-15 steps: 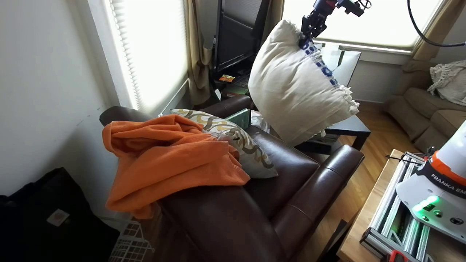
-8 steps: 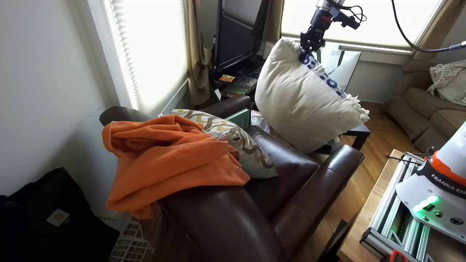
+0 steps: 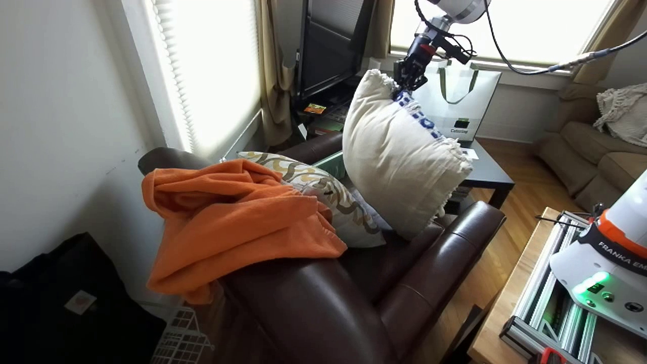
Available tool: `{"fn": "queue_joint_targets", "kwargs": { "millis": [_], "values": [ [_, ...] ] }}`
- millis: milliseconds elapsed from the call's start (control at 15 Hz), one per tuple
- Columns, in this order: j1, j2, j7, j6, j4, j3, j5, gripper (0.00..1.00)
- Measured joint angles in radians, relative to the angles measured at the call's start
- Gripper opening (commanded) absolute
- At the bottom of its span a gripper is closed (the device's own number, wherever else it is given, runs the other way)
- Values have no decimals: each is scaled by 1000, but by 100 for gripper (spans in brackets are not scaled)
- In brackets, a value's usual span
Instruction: Stack up the pillows on the sofa
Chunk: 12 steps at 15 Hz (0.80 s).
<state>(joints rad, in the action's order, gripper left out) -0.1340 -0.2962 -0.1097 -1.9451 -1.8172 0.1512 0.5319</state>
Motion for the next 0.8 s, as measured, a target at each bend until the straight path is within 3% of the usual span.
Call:
{"fn": "queue_joint_targets", "kwargs": {
  "millis": [400,800],
  "values": [
    [-19,-249,129,72,277,-81,24,3],
    [4,-428,214,162,537,-147,-29,3]
  ]
}}
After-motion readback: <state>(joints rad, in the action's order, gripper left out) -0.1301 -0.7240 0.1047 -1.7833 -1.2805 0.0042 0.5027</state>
